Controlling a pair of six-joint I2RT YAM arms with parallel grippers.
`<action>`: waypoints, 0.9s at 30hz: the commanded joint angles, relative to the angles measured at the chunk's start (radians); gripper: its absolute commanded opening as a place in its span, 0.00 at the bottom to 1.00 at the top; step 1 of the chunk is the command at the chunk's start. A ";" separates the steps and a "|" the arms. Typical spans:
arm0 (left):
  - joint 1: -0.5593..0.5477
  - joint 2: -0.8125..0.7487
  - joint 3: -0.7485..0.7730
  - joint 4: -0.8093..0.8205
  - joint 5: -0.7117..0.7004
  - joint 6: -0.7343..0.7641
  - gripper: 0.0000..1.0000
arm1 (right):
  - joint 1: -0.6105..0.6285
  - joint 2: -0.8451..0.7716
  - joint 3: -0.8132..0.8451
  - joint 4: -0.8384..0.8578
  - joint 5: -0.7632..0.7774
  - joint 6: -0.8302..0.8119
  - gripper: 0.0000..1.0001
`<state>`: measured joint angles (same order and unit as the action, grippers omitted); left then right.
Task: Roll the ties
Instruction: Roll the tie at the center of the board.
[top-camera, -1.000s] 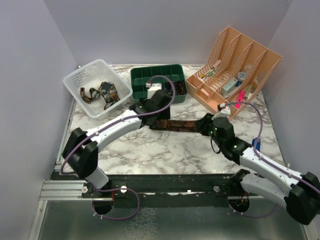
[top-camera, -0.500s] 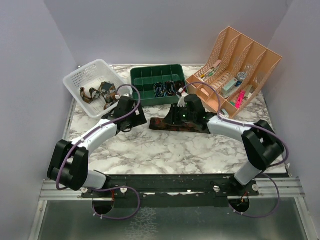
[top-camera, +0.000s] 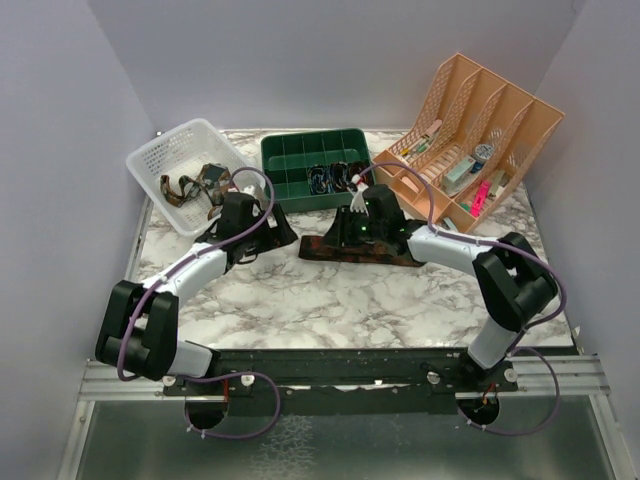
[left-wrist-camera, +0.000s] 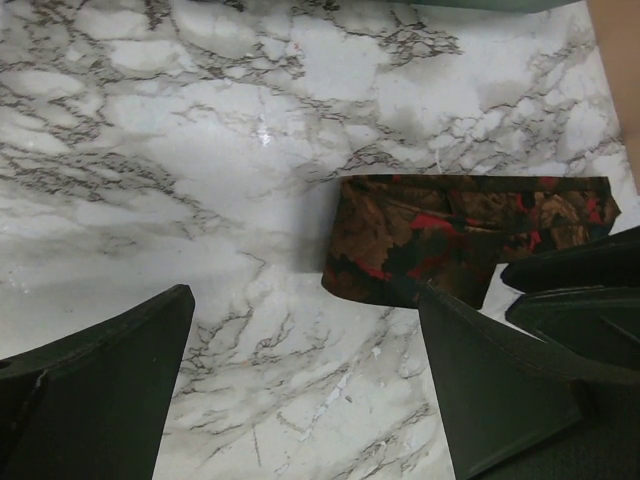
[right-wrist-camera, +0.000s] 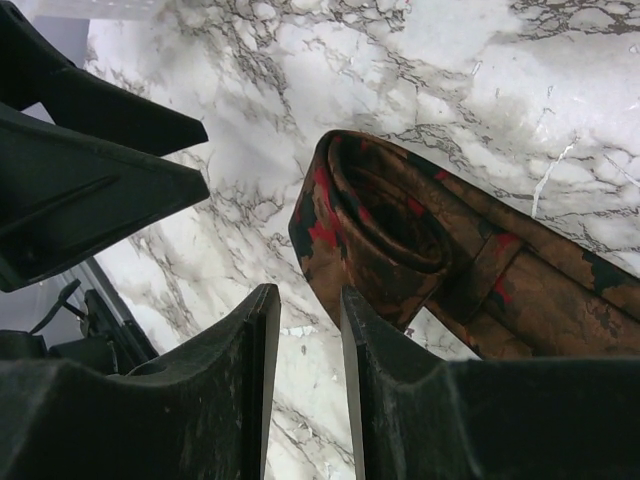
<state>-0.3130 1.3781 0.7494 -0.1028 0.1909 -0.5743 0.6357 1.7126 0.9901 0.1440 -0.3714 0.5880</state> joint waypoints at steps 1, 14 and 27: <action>0.006 0.029 -0.008 0.098 0.115 0.035 0.94 | 0.007 0.033 0.005 -0.034 0.003 0.009 0.36; 0.006 0.114 -0.107 0.349 0.215 0.018 0.93 | 0.007 0.066 -0.013 -0.009 0.052 -0.004 0.36; 0.006 0.098 -0.117 0.352 0.225 0.050 0.94 | 0.005 0.070 -0.022 -0.005 0.051 -0.004 0.37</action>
<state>-0.3096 1.4906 0.6460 0.2031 0.3771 -0.5472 0.6357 1.7638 0.9794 0.1383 -0.3450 0.5938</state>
